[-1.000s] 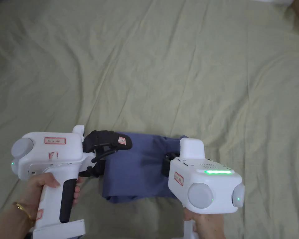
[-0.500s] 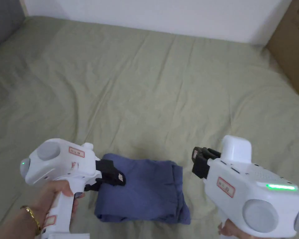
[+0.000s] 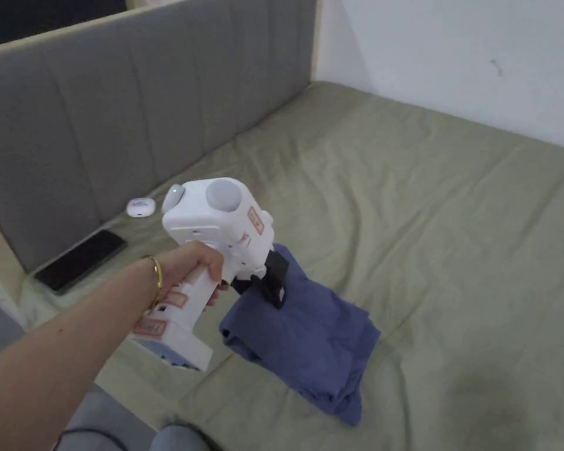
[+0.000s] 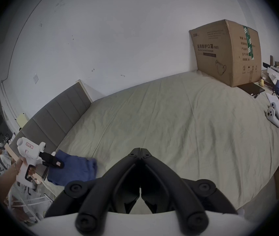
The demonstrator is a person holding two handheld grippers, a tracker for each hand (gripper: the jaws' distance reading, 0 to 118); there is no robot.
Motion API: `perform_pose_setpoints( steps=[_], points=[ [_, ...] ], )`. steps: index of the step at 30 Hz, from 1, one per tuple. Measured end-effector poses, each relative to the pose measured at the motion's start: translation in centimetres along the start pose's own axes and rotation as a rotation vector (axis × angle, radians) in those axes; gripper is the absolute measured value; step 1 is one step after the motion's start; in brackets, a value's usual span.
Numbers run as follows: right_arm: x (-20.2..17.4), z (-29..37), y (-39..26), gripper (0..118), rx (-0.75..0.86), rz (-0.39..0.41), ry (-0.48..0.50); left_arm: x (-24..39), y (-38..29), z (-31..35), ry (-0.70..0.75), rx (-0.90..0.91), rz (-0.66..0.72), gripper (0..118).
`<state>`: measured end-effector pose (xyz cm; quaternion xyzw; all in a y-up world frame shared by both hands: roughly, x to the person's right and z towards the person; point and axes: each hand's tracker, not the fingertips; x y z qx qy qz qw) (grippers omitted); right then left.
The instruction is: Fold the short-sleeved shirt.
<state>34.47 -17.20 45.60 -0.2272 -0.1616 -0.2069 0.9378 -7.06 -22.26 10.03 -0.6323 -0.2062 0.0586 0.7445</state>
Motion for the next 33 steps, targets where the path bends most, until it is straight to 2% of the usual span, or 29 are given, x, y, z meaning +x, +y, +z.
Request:
perform_pose_setpoints(
  steps=[3, 7, 11, 12, 14, 15, 17, 18, 19, 20, 21, 24, 28, 33],
  points=[
    [-0.8, -1.2, -0.5, 0, -0.036, 0.011, -0.005, -4.5, 2.8, 0.7, 0.102, -0.005, 0.038, 20],
    [-2.0, -2.7, -0.8, 0, -0.069, 0.017, -0.011, -8.6, 5.5, 1.4, 0.343, -0.011, 0.047, 20],
    [-2.2, -4.3, -0.7, 0, -0.095, 0.020, -0.017, -11.5, 6.9, 1.1, 0.439, -0.032, 0.001, 22],
    [-2.2, -4.7, -0.7, 0, -0.100, 0.028, -0.019, -12.0, 6.9, 0.8, 0.473, -0.011, -0.025, 30],
    [-2.6, -5.2, -0.6, 0, -0.103, 0.037, -0.017, -12.6, 6.9, 0.1, 0.619, 0.024, -0.076, 59],
    [-2.7, -5.5, -0.6, 0, -0.107, 0.037, -0.013, -12.5, 6.4, -0.3, 0.733, 0.053, -0.089, 65],
    [-2.9, -5.8, -0.5, 0, -0.110, 0.034, 0.005, -12.6, 6.1, -0.4, 0.877, 0.139, -0.101, 64],
    [-3.1, -5.8, -0.5, 0, -0.108, 0.038, 0.008, -12.1, 5.7, 0.1, 0.933, 0.223, -0.084, 53],
    [-3.2, -5.8, -0.5, 0, -0.106, 0.052, 0.008, -11.0, 4.8, 1.0, 0.972, 0.323, -0.065, 31],
    [-3.3, -5.7, -0.5, 0, -0.104, 0.070, 0.008, -10.2, 4.3, 1.9, 0.972, 0.411, -0.047, 8],
    [-3.4, -5.6, -0.5, 0, -0.101, 0.086, 0.009, -9.0, 3.7, 3.1, 0.945, 0.516, -0.037, 2],
    [-3.1, -4.9, 0.2, 0, -0.079, 0.111, 0.018, -4.7, 2.1, 7.0, 0.779, 0.761, -0.047, 0],
    [-2.9, -2.9, 2.2, 0, 0.038, 0.172, 0.020, 1.9, 0.7, 10.5, 0.611, 1.040, -0.100, 0],
    [-2.3, -0.3, 5.4, 0, 0.173, 0.245, -0.007, 10.8, -3.6, 12.3, 0.331, 1.253, -0.133, 0]
  ],
)
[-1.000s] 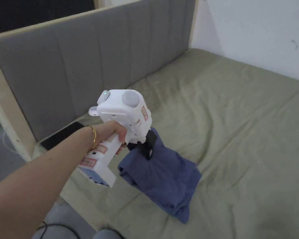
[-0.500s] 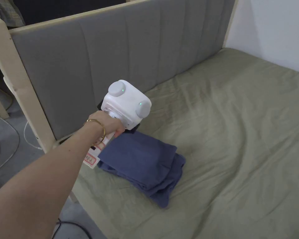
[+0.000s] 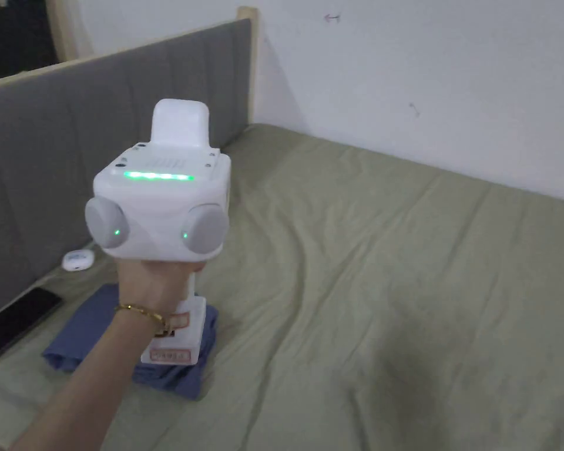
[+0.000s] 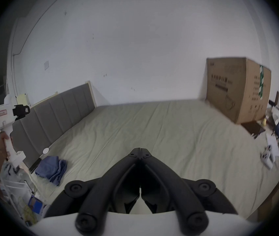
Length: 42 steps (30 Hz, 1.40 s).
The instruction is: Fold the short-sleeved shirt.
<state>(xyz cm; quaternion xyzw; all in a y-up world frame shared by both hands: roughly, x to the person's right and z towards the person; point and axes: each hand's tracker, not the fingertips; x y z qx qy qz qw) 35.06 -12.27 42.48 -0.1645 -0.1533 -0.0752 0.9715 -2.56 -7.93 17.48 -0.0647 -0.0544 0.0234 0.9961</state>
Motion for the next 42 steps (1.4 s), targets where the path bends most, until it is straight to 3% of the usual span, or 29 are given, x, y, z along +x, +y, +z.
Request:
perform_pose_setpoints(
  steps=[8, 14, 33, 34, 35, 36, 37, 38, 39, 42],
  points=[
    [0.8, 4.2, 3.2, 0, 0.139, 0.105, -0.102, 10.9, -2.8, 8.2, -0.270, 0.011, -0.002, 0],
    [2.1, 7.0, 1.8, 0, 0.177, 0.100, -0.146, 14.7, -6.3, 11.0, -0.359, -0.028, -0.106, 0],
    [3.4, 7.9, -4.3, 0, 0.089, 0.005, -0.187, 13.8, -10.0, 13.1, -0.365, -0.123, -0.091, 0],
    [3.3, 7.9, -4.2, 0, 0.090, 0.015, -0.189, 13.6, -9.9, 13.1, -0.368, -0.131, -0.086, 3],
    [3.3, 8.0, -4.2, 2, 0.093, 0.021, -0.194, 13.4, -9.9, 13.1, -0.378, -0.140, -0.080, 13],
    [3.3, 8.0, -4.1, 24, 0.102, 0.020, -0.192, 13.3, -9.9, 13.0, -0.386, -0.145, -0.074, 44],
    [3.4, 7.9, -3.9, 54, 0.100, 0.013, -0.189, 13.2, -9.9, 12.8, -0.387, -0.150, -0.077, 72],
    [3.5, 7.8, -3.8, 87, 0.094, 0.000, -0.185, 13.3, -9.9, 12.9, -0.386, -0.153, -0.081, 96],
    [3.5, 7.9, -3.8, 108, 0.099, -0.015, -0.182, 13.2, -10.1, 13.0, -0.380, -0.148, -0.086, 112],
    [3.4, 8.1, -3.5, 112, 0.124, -0.022, -0.203, 13.0, -10.1, 13.6, -0.349, -0.099, -0.115, 114]
  ],
)
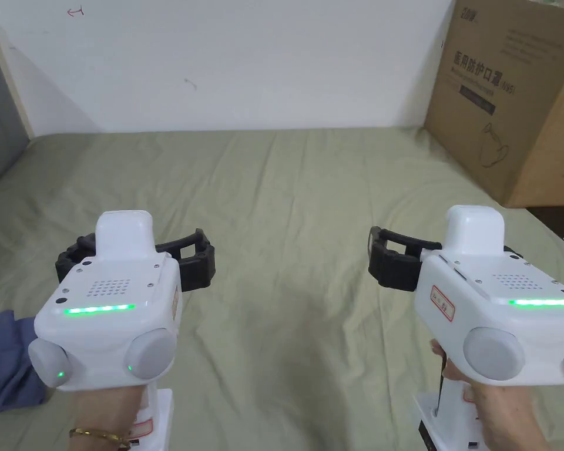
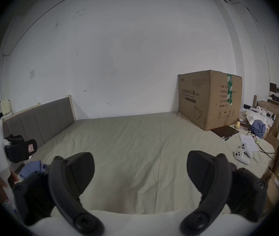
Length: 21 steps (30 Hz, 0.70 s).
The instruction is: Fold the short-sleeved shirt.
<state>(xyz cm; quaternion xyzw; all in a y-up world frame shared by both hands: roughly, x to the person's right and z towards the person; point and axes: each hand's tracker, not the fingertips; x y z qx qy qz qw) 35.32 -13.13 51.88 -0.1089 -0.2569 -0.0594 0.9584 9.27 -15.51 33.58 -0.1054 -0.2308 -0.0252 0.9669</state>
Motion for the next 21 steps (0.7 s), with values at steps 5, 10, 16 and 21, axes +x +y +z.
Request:
perform_pose_setpoints(
  steps=[5, 10, 16, 21],
  points=[
    [0.16, -0.30, 0.14, 117, 0.003, -0.007, -0.032, -0.46, 0.11, 0.02, 0.010, -0.001, -0.006, 114],
    [0.04, -0.27, 0.16, 117, 0.030, 0.021, -0.032, -0.61, 0.18, 0.09, 0.010, -0.003, 0.002, 114],
    [-0.37, -0.32, 0.11, 117, 0.030, 0.032, -0.005, -0.62, 0.10, 0.19, 0.008, -0.008, -0.005, 114],
    [-0.72, -0.25, -0.03, 117, 0.032, 0.047, 0.007, -0.61, -0.05, 0.10, 0.011, -0.019, 0.001, 114]
  ],
)
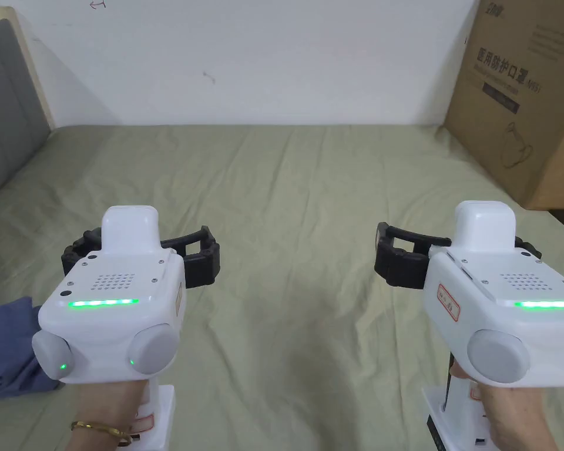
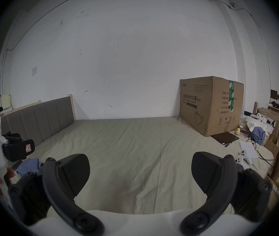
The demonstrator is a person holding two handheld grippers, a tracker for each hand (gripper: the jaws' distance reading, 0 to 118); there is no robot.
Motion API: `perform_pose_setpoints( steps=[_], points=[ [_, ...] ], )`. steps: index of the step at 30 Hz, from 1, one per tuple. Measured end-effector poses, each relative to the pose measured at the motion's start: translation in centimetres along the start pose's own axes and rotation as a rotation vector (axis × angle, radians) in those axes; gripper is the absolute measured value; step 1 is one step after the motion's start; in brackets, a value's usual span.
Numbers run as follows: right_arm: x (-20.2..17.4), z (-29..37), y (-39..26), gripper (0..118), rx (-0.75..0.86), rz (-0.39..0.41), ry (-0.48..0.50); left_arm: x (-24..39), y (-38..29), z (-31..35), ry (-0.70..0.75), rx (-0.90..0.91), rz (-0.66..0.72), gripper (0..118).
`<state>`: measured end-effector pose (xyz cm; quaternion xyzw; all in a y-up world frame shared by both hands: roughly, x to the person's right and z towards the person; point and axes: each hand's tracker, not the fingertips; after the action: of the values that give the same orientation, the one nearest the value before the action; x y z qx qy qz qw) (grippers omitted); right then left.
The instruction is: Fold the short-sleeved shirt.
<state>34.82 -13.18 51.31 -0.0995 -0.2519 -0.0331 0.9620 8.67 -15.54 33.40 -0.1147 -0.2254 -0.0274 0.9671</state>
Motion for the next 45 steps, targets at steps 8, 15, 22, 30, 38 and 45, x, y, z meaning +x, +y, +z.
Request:
perform_pose_setpoints(
  steps=[8, 15, 22, 30, 38, 45],
  points=[
    [-0.32, -0.10, -0.29, 117, -0.007, 0.006, 0.003, -0.03, -0.12, -0.23, 0.002, -0.007, 0.001, 114],
    [-0.37, -0.37, -0.13, 118, -0.004, 0.001, 0.012, 0.13, 0.01, -0.36, 0.001, -0.004, 0.002, 114],
    [-0.79, -0.29, 0.09, 118, 0.003, 0.031, 0.036, 0.26, 0.26, -0.45, -0.002, 0.002, 0.002, 114],
    [-0.72, -0.28, 0.03, 118, -0.002, 0.025, 0.042, 0.56, 0.47, -0.23, -0.005, 0.017, -0.004, 114],
    [-0.85, -0.19, 0.00, 118, -0.002, 0.029, 0.046, 0.51, 0.34, -0.09, -0.006, 0.014, 0.005, 114],
    [-0.92, -0.29, -0.04, 118, -0.006, 0.024, 0.049, 0.39, 0.14, -0.11, 0.000, 0.013, 0.003, 114]
  ],
)
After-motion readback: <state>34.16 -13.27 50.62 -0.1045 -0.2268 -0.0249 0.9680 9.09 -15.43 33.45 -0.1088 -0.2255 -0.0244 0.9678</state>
